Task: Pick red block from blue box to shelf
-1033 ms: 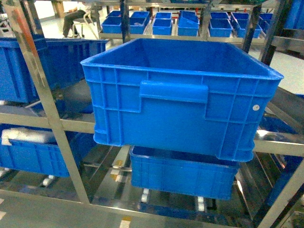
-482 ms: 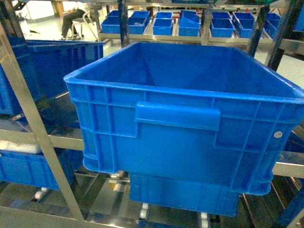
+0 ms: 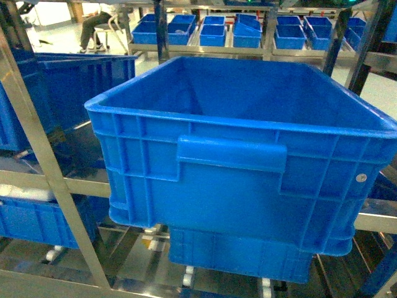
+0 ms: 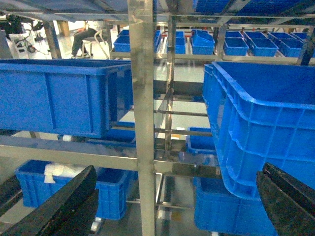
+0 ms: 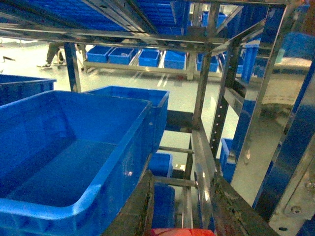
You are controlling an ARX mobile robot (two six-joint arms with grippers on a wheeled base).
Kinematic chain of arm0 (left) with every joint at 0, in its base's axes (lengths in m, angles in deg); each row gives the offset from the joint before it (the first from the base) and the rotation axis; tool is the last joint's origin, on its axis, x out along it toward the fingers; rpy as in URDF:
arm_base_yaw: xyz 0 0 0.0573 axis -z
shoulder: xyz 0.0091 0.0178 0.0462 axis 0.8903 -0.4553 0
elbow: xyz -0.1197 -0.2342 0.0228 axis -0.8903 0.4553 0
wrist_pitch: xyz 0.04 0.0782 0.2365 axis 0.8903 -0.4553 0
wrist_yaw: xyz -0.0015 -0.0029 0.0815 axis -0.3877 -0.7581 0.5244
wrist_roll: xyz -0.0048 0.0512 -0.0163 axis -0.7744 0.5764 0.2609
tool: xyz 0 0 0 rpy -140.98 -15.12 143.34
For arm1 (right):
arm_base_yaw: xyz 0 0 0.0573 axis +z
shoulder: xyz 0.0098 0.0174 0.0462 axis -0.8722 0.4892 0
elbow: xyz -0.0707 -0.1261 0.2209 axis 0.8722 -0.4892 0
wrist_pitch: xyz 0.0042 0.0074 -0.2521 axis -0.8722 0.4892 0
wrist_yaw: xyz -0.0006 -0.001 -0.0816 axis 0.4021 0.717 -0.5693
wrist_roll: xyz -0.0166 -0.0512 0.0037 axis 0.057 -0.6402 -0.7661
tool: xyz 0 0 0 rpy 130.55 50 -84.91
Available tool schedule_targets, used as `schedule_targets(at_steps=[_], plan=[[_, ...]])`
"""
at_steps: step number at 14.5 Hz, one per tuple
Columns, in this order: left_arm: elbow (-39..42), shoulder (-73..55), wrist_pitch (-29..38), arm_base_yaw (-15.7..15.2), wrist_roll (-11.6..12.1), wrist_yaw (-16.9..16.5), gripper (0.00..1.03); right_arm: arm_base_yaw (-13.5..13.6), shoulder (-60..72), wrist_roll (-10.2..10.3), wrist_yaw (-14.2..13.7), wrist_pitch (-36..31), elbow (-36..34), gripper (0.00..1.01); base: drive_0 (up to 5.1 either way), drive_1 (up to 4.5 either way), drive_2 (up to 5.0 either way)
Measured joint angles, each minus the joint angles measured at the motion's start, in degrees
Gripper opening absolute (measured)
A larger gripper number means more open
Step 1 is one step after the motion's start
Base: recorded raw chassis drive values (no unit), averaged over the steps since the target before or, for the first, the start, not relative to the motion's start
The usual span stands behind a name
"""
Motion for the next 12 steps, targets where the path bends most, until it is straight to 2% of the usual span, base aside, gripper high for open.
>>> schedule_targets(at_steps=[12], plan=[[0.00, 0.02, 0.17, 0.00, 0.00, 0.00, 0.98, 0.00, 0.00, 0.00, 0.00, -0.17, 0.02, 0.28, 0.0, 0.00, 0.0]])
